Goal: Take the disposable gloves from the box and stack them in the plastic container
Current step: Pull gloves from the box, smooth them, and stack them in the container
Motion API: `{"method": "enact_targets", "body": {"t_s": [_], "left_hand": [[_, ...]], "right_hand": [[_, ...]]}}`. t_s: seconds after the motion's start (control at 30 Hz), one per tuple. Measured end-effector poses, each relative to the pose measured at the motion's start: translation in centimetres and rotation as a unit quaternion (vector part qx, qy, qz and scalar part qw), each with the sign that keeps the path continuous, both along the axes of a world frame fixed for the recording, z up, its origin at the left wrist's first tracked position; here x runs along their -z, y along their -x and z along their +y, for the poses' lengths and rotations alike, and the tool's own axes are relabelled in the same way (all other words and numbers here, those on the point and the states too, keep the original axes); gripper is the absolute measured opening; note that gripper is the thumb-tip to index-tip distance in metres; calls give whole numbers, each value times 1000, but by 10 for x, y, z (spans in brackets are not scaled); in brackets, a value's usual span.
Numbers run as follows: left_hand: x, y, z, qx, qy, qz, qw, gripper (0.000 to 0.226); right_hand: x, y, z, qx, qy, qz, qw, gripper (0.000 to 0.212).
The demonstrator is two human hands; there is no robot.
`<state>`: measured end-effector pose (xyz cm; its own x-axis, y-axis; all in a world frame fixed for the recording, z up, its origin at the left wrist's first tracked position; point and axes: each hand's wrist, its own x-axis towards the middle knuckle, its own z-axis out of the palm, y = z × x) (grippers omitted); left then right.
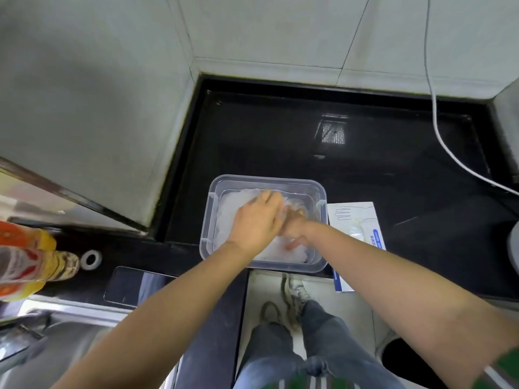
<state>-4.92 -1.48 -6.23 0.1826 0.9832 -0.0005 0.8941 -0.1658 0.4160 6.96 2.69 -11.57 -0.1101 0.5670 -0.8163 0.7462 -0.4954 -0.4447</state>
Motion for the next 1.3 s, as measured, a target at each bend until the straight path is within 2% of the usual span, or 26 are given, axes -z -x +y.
{"method": "enact_targets", "body": {"t_s": [0.03,0.1,0.17,0.3,0.43,0.5,0.57,0.63,0.7,0.77,0.87,0.97,1.07,1.17,1.3], "left_hand": [[6,-2,1,1,100,41,994,25],[24,5,5,-40,284,99,953,51],[42,18,5,-76,344,124,928,73],[58,27,-1,-79,326,142,931,85],[54,28,3,-52,337,168,925,83],[43,28,6,-34,317,191,928,67],[29,25,7,-45,249,196,947,42],[15,19,5,-70,173,163,969,26],[3,8,2,-81,117,110,984,23],[-10,-9,-1,-75,84,44,993,24],[-27,-42,-3,-64,72,-51,994,19],[-35,-78,-13,-28,69,-88,993,15],[-34,-111,-22,18,82,-129,988,9],[-34,-145,-27,69,146,-109,981,19],[-17,-177,-31,57,251,-40,966,35]], "right_hand": [[2,-1,0,-7,-2,-3,1000,75],[-1,-4,-3,3,14,-11,1000,83],[-3,-7,-7,16,24,-17,999,92],[-9,-5,-12,24,34,-28,999,101],[-25,-3,-14,24,44,-14,999,93],[-42,-3,-10,29,30,32,999,75],[-63,-6,-2,28,-35,74,996,48],[-83,-12,6,67,-128,146,979,20],[-101,-25,10,128,-217,181,951,12],[-107,-47,10,167,-282,150,933,16],[-88,-89,-1,161,-307,23,938,22],[-62,-126,-26,89,-268,-123,952,21],[-46,-146,-49,-14,-227,-198,953,26],[-35,-151,-61,-79,-238,-230,940,30],[-29,-156,-63,-89,-251,-235,935,27]]}}
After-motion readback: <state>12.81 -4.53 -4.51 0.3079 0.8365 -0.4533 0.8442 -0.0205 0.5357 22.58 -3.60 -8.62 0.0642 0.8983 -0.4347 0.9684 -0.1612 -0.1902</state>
